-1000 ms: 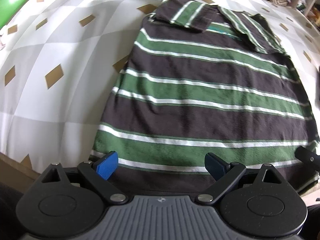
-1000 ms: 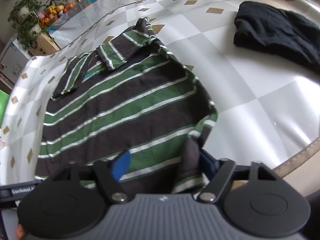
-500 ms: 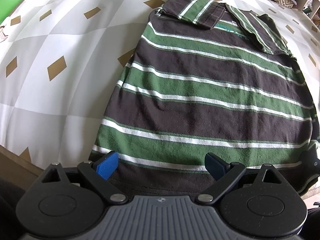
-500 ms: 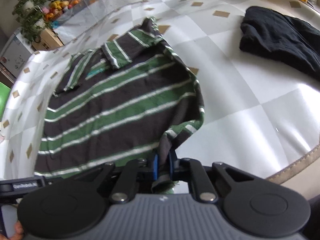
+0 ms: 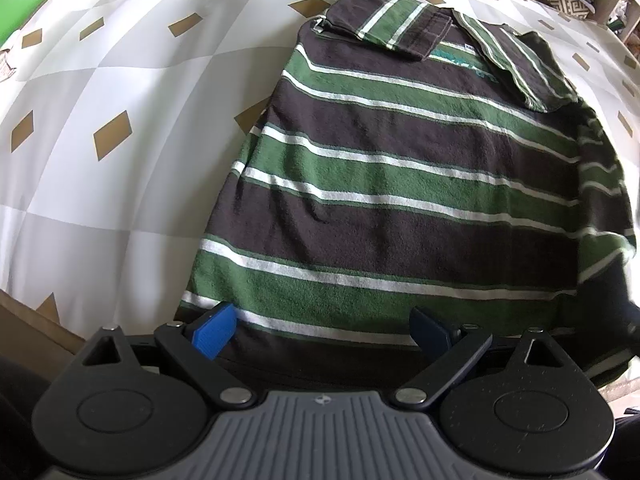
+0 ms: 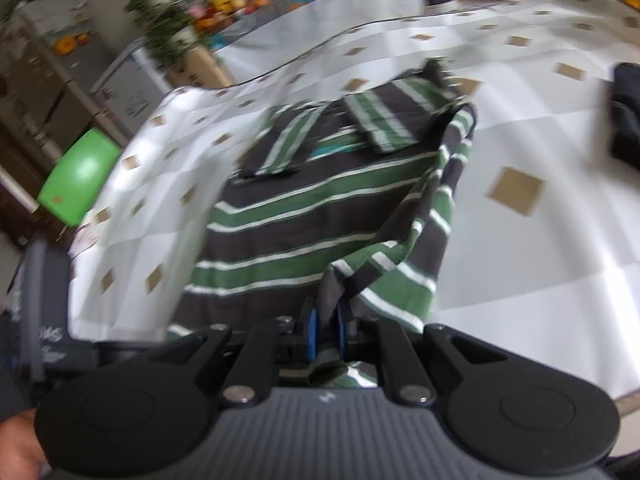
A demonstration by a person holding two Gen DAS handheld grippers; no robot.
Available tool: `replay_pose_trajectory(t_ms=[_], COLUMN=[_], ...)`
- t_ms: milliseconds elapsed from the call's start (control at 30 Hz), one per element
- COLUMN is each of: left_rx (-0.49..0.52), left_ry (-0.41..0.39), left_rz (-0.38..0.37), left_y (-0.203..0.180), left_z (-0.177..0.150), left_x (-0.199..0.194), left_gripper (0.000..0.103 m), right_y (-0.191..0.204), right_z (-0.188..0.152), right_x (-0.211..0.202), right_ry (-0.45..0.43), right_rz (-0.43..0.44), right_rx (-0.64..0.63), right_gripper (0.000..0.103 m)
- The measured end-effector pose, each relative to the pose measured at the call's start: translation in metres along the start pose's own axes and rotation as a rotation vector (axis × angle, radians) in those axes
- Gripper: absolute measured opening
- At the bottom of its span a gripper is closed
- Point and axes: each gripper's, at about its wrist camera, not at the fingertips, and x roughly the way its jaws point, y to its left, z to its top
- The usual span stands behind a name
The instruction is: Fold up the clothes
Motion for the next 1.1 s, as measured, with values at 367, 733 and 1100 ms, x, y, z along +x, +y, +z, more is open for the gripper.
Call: replay_pose_trajectory(t_ms=[367,733,1100], left_rx=[-0.007,0.044,0.065], left_ry=[-0.020,-0.063,-0.022], left_rz=[0.007,0.013,-0.028], left_y=[-0.002,-0.013,-0.024], left_z=[0.000,0.002,0.022], left_x=[-0.003,-0.010,-0.005], left_gripper=[0.093,0.093,0.093], right_y=[0.017,-0.013,-0.020], right_z=[-0.011,0.009,0.037], right_x=[0.023,0.007,0.025], right_ry=[0.151,0.067,0.111], right_rz=[0.009,-0.031,-0.088], right_rx=[-0.053,0.106,0.133], right_gripper=[0.041,0.053,0.061])
